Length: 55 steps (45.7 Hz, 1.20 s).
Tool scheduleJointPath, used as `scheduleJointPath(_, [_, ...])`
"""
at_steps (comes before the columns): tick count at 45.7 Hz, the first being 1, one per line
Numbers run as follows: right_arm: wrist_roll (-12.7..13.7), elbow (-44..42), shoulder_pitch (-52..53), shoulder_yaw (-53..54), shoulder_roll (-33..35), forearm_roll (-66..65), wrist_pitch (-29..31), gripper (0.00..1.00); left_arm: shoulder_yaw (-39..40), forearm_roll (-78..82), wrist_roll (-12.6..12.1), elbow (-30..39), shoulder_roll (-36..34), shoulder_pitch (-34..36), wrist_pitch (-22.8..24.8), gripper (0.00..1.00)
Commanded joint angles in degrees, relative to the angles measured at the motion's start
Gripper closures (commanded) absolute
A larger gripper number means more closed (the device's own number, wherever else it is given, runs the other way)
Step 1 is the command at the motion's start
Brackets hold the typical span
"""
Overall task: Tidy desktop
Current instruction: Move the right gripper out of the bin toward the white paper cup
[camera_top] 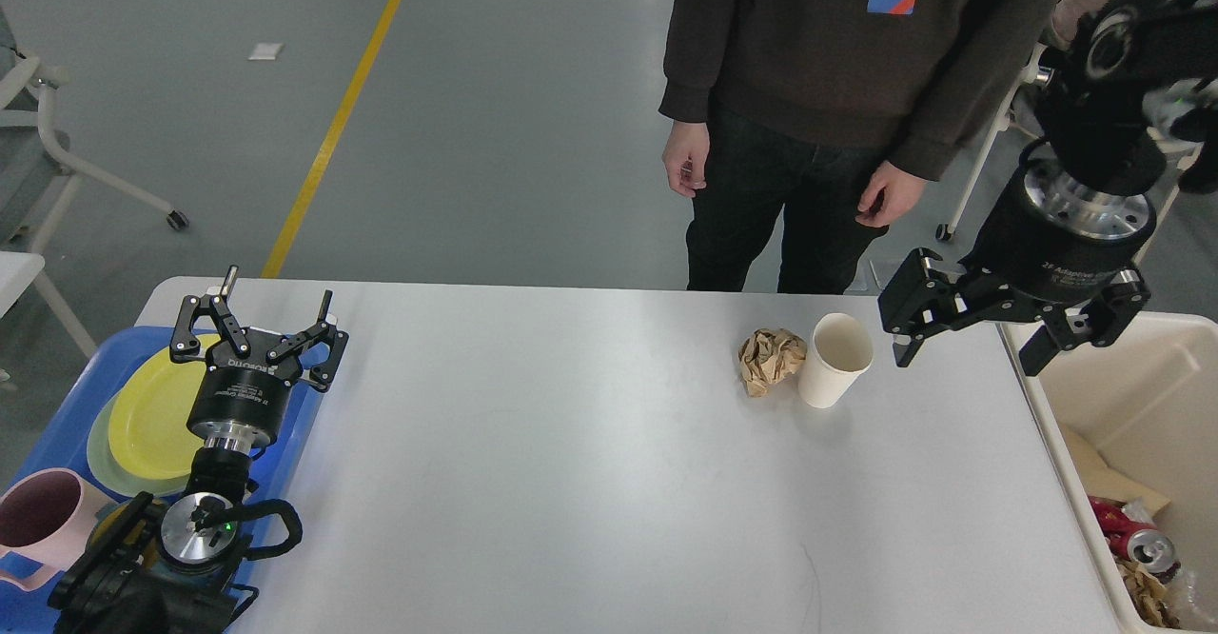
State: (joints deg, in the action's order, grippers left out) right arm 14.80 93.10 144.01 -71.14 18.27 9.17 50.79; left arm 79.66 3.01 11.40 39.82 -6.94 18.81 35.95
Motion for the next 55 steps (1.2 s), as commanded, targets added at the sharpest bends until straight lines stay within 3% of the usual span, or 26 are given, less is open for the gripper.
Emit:
scheduleJointPath(1, [-0.12, 3.32, 4.17, -0.23, 0.1, 0.94, -2.18, 0.0, 0.06, 0.06, -0.06, 0.0, 0.0, -0.09, 0.0, 0.04])
scheduleJointPath(25, [-0.12, 0.51, 1.02, -3.13, 0.37, 0.15, -8.78, 0.0, 0.06, 0.06, -0.07, 0.0, 0.0, -0.09, 0.0, 0.04])
scheduleJointPath(35, [-0.12, -10.12, -13.48, -2.17, 1.69, -0.56, -15.36, 0.0, 0.06, 0.06, -0.07, 0.0, 0.0, -0.09, 0.0, 0.04])
scheduleJointPath(44, [-0.12, -22.42, -27.89, -0.77, -1.65, -0.03, -20.11, 0.0, -0.03, -0.02, -0.07, 0.0, 0.0, 0.0, 0.0, 0.04])
scheduleJointPath(55, [-0.12, -44.47, -53.11, 8.47, -6.22, -0.03, -24.33, 0.0, -0.03, 0.06, -0.07, 0.0, 0.0, 0.0, 0.0, 0.04])
